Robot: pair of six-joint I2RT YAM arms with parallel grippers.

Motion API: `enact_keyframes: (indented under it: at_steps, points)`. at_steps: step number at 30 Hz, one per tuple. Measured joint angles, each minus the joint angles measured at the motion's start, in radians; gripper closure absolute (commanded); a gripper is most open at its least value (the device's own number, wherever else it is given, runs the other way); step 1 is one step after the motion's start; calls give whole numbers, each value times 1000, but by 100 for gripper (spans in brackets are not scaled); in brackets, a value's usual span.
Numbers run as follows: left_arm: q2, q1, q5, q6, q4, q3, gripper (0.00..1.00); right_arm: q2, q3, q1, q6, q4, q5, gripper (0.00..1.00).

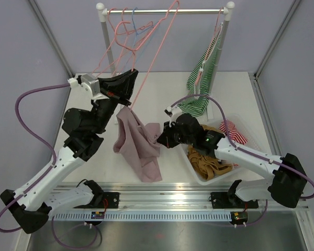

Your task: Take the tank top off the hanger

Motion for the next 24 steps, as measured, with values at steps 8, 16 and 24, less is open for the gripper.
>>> enact_keyframes:
  at_steps: [8,16,24]
  points:
    - [32,0,-78,72,179,-161,100,118,67,73,30,-106,238,90]
    - [145,0,-190,83,-124,56,100,117,26,82,71,-134,281,1]
    - [347,19,-260,72,-453,365,100,-51,2,83,82,-125,231,0]
